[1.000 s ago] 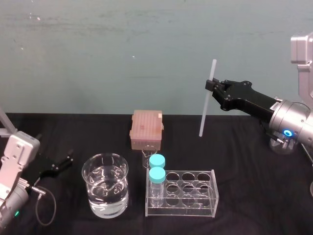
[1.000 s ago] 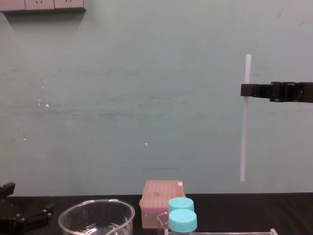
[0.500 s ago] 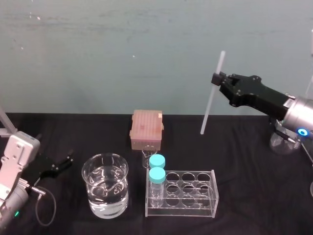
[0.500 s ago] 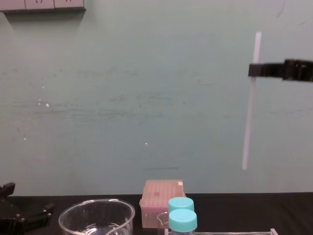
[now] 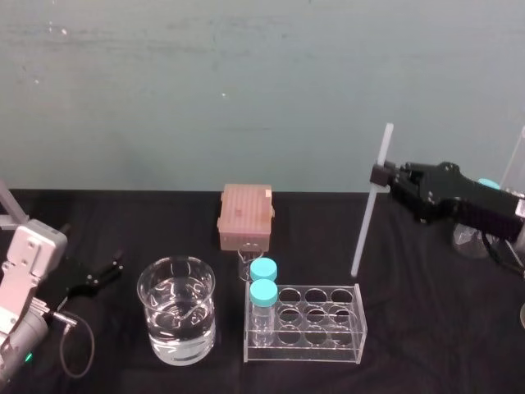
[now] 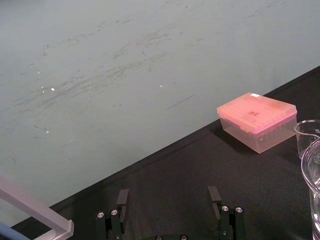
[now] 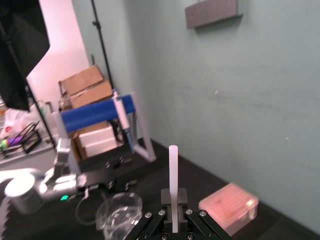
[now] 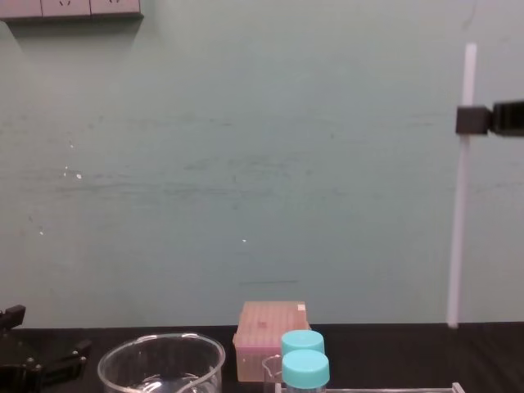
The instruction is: Pick up the stirring rod with one hand, then place it down.
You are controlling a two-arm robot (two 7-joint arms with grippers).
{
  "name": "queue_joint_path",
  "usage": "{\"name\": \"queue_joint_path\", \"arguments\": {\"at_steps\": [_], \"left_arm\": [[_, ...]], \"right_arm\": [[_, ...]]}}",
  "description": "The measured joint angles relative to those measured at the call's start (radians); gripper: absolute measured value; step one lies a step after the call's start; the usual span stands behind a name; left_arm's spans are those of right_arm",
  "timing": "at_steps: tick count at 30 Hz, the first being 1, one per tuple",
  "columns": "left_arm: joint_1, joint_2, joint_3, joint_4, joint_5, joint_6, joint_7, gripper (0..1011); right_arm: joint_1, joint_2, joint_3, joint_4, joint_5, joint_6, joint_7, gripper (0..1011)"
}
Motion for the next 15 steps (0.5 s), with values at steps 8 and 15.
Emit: {"name": "queue_joint_path", "arguments": {"at_steps": [8,15], "left_arm": [[0.000,0.000,0.000,0.000,0.000,0.000,0.000,1005],[0.000,0.000,0.000,0.000,0.000,0.000,0.000,1005]], "right_arm": [[-0.017,0.035,-0.030,0.011,0.005,-0.019,0.044,61],[-0.006,0.037,-0.067,0.042,-0.003,-0.048,0.067,61]]}}
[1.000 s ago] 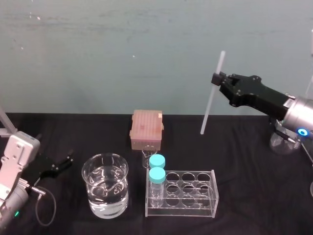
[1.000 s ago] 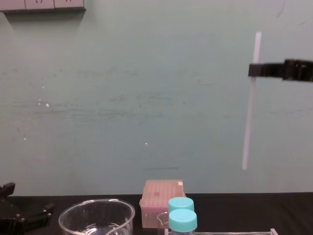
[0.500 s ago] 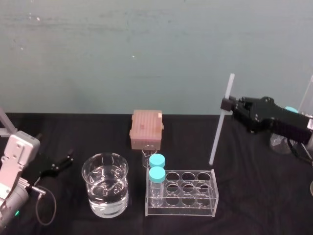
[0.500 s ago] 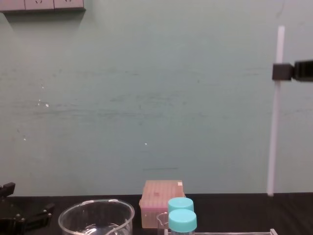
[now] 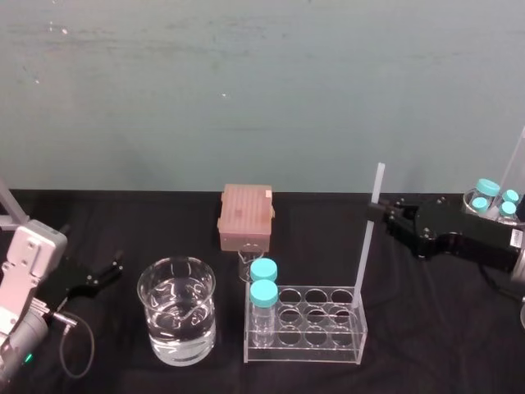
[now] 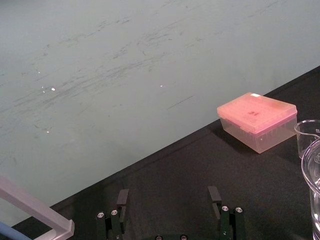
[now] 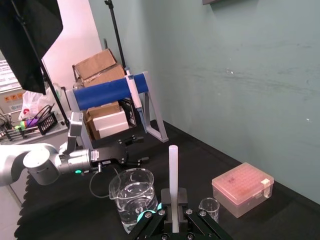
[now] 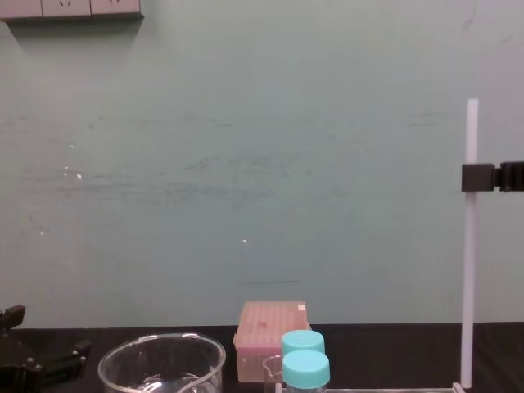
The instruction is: Pick up the stirring rod with one hand, then place it down.
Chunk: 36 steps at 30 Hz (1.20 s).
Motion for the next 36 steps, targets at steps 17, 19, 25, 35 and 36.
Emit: {"name": "queue_joint_path", "arguments": {"at_steps": [17,19,25,35,36], "left_arm": [[0.000,0.000,0.000,0.000,0.000,0.000,0.000,1005],[0.000,0.000,0.000,0.000,0.000,0.000,0.000,1005],[0.000,0.000,0.000,0.000,0.000,0.000,0.000,1005],[0.000,0.000,0.000,0.000,0.000,0.000,0.000,1005],[0.000,0.000,0.000,0.000,0.000,0.000,0.000,1005]], "right_arm": [[0.037,-0.043,-0.064,0.093,-0.049,-0.039,0.025,61],[0.039,-0.047,-0.067,0.100,-0.053,-0.042,0.027,61],[0.051,-0.066,-0.081,0.132,-0.074,-0.059,0.041,61],[0.069,-0.098,-0.101,0.181,-0.108,-0.083,0.064,61],[0.072,-0.103,-0.104,0.190,-0.114,-0.085,0.067,61]]}}
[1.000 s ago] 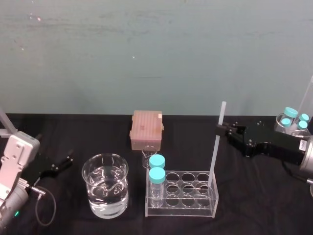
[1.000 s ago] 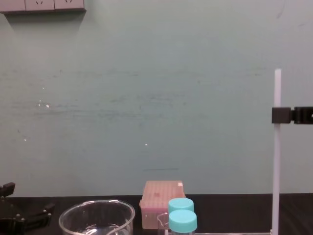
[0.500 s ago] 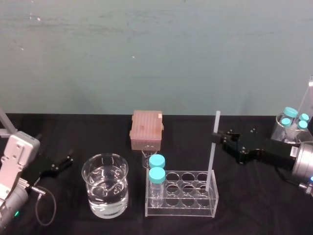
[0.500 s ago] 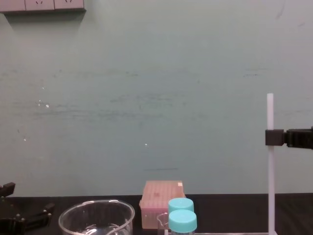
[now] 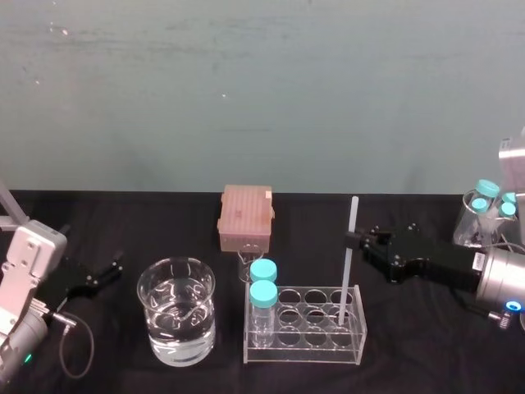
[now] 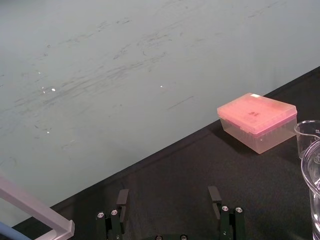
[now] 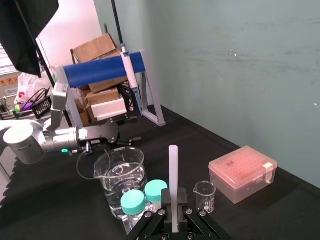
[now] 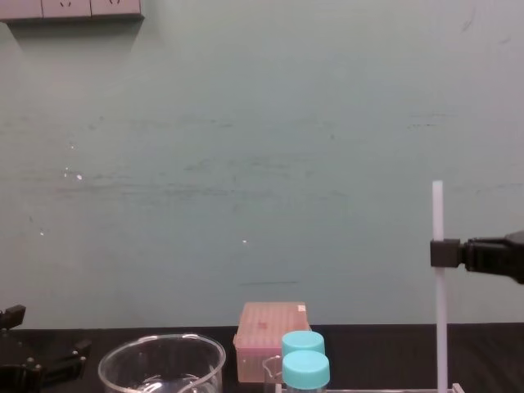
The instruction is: Pick up the stirring rod with one hand, then place it down.
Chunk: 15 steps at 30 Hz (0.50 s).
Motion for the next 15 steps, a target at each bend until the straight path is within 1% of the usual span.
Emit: {"name": "queue_joint_path", "arguments": {"at_steps": [6,15], "left_arm": [[0.000,0.000,0.000,0.000,0.000,0.000,0.000,1005],[0.000,0.000,0.000,0.000,0.000,0.000,0.000,1005]], "right_arm": [[0.006,-0.017,-0.012,0.031,-0.023,-0.010,0.009,61],[0.013,-0.039,-0.019,0.074,-0.045,-0.025,0.023,61]]}}
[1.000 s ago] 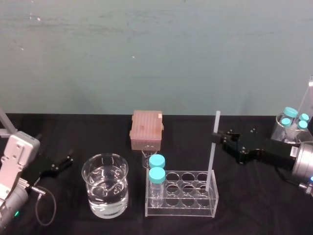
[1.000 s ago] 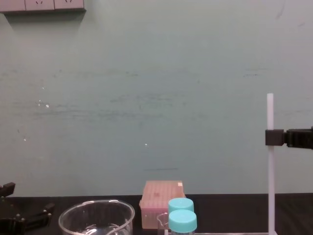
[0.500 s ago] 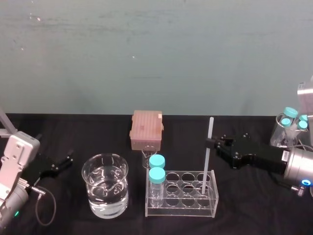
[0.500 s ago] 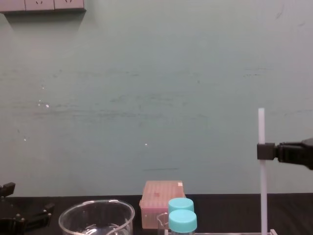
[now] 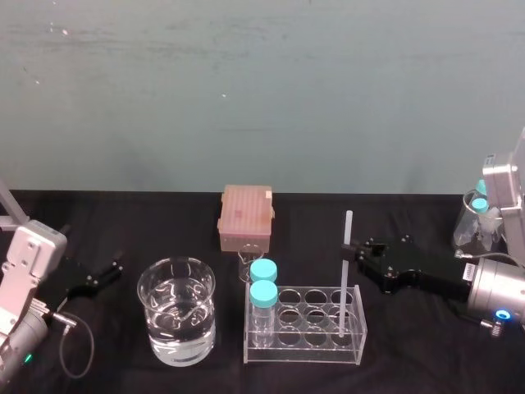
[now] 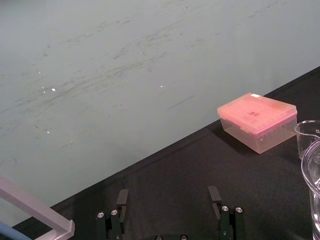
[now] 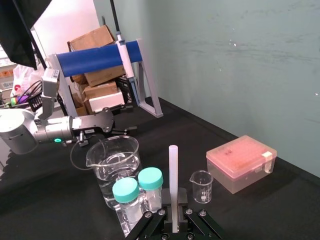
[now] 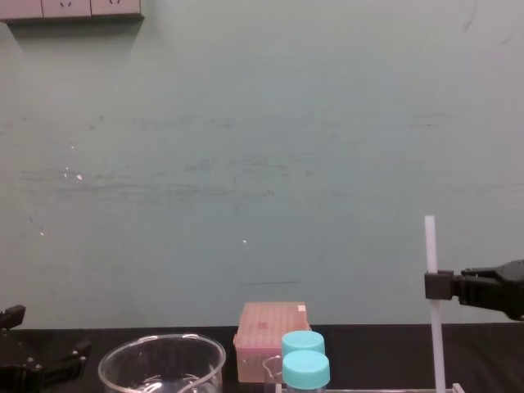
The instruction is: Pick up the stirring rod with one hand, then place it down.
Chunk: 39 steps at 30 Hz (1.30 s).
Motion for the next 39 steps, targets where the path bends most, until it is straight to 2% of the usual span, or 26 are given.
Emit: {"name": "queue_joint_path", "arguments": {"at_steps": [14,39], "left_arm": [[0.000,0.000,0.000,0.000,0.000,0.000,0.000,1005],[0.000,0.000,0.000,0.000,0.000,0.000,0.000,1005]], "right_arm": [[0.002,-0.016,0.003,0.029,-0.014,-0.003,0.010,61],[-0.013,-0.004,0.008,0.012,0.001,0.019,0.021,61]]}}
